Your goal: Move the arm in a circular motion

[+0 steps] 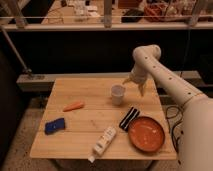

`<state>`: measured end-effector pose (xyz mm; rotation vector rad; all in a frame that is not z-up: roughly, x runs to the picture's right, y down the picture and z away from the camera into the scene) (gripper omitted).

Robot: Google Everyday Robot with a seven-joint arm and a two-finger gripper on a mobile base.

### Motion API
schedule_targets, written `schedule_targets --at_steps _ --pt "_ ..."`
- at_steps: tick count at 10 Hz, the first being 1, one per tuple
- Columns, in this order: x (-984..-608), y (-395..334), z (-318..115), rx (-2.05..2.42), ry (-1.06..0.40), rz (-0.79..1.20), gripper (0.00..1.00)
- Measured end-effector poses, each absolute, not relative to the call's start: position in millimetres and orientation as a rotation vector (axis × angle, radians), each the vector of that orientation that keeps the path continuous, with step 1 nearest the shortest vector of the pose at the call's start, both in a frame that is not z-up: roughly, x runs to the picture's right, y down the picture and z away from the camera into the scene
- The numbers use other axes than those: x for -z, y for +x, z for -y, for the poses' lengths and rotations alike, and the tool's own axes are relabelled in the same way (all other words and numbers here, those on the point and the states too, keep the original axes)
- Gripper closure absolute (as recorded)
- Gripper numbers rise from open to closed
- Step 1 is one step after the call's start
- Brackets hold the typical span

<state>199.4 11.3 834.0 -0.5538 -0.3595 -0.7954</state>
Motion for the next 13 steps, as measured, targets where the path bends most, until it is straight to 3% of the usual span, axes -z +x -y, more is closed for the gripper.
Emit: schedule_targets --at_steps 8,13 --pt "-714 229 -129 0.776 -0.606 0.326 0.20" --pt "-675 144 -153 0.999 -0.592 0.454 0.20"
